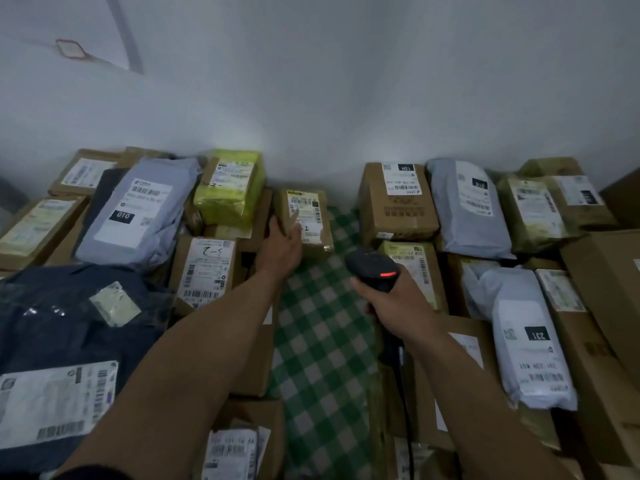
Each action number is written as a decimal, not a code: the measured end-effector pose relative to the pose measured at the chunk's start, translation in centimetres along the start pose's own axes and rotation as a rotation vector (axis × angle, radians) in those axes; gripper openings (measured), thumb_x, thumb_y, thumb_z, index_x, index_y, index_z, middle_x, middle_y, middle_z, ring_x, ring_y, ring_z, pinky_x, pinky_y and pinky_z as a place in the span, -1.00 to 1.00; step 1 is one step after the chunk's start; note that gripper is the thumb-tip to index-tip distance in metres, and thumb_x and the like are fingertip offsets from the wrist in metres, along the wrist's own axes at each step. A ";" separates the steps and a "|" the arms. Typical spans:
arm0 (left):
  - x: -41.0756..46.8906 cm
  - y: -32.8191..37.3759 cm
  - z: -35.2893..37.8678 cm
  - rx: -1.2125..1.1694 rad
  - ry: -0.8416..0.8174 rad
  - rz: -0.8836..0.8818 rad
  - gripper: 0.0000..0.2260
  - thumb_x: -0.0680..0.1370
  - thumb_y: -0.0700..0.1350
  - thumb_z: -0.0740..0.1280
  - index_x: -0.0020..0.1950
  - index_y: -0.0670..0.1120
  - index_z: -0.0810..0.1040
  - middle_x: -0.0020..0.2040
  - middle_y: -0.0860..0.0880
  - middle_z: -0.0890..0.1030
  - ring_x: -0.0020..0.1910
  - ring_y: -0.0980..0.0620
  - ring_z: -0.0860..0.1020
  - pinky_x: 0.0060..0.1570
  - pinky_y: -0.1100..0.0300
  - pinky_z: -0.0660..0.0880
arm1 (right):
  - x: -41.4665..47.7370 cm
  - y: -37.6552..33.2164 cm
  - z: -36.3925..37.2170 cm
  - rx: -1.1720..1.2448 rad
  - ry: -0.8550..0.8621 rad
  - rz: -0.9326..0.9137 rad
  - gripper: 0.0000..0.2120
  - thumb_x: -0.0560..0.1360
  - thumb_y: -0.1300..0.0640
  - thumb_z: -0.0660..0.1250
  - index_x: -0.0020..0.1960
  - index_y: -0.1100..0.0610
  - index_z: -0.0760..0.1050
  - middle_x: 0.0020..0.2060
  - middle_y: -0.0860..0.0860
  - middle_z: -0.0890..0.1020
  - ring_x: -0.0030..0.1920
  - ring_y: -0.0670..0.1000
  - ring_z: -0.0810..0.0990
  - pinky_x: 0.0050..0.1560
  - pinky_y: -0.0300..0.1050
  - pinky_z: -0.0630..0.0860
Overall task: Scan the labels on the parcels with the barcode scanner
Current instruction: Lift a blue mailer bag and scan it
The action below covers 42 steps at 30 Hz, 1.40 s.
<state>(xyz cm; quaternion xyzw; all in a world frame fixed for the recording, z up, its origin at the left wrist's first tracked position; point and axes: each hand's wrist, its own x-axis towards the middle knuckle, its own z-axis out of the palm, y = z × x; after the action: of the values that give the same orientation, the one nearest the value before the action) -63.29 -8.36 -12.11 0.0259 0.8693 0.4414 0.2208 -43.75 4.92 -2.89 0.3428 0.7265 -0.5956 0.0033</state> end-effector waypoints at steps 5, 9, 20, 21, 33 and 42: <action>1.4 -1.0 1.2 0.329 0.071 0.121 -0.22 0.61 -0.13 0.31 0.69 -0.04 -0.10 0.53 -0.26 0.30 0.38 -0.32 0.45 0.29 -0.21 0.51 | 0.5 0.6 -0.2 0.021 0.022 0.010 -0.57 0.51 -0.04 0.54 0.32 -0.06 0.50 0.00 0.00 0.71 -0.17 -0.08 0.70 -0.29 -0.28 0.54; 0.4 -1.1 2.7 0.593 0.024 0.397 -0.47 0.67 0.01 0.26 0.63 0.00 0.24 0.67 -0.16 0.11 0.64 -0.23 0.06 0.61 -0.13 0.09 | 0.8 0.8 -0.4 -0.014 0.020 0.005 -0.59 0.50 -0.05 0.53 0.30 -0.02 0.54 -0.08 0.02 0.70 -0.24 -0.09 0.69 -0.29 -0.26 0.55; 2.0 -1.5 0.7 0.791 -0.052 0.419 -0.48 0.61 -0.30 0.28 0.54 0.06 0.41 0.62 -0.09 0.27 0.58 -0.20 0.25 0.49 -0.12 0.36 | -1.3 -0.5 -1.0 0.038 0.026 -0.009 -0.68 0.56 0.00 0.48 0.28 -0.05 0.53 -0.09 0.02 0.70 -0.27 -0.16 0.67 -0.31 -0.35 0.52; 2.0 -1.2 0.5 0.816 -0.079 0.386 -0.48 0.61 -0.27 0.28 0.55 0.05 0.39 0.63 -0.13 0.26 0.59 -0.22 0.24 0.51 -0.14 0.32 | -1.7 -0.9 -1.2 0.049 0.032 -0.015 -0.71 0.57 0.02 0.48 0.26 -0.05 0.54 -0.12 0.01 0.70 -0.29 -0.18 0.65 -0.32 -0.35 0.52; -17.0 3.3 1.8 -0.020 -0.346 0.251 -0.65 0.66 0.09 0.32 0.43 0.08 0.48 0.32 0.11 0.53 0.24 0.16 0.51 0.23 0.24 0.48 | -9.3 -1.7 -5.5 0.266 0.090 0.007 -0.81 0.61 0.12 0.44 0.20 -0.02 0.57 -0.39 -0.02 0.56 -0.37 -0.02 0.55 -0.30 -0.10 0.53; -29.2 2.7 5.3 -0.325 -0.569 0.139 -0.69 0.57 0.00 0.49 0.20 0.27 0.47 0.04 0.41 0.54 0.00 0.53 0.54 -0.17 0.56 0.44 | -17.8 0.5 -7.9 0.356 0.159 0.048 -0.79 0.59 0.14 0.46 0.22 0.08 0.59 -0.12 0.14 0.63 -0.36 -0.02 0.56 -0.31 -0.07 0.52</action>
<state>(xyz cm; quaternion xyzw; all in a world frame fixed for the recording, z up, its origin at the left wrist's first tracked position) -35.20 -9.71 -2.20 0.1717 0.6873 0.5632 0.4253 -26.69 3.02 6.28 0.4010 0.5994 -0.6855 -0.1003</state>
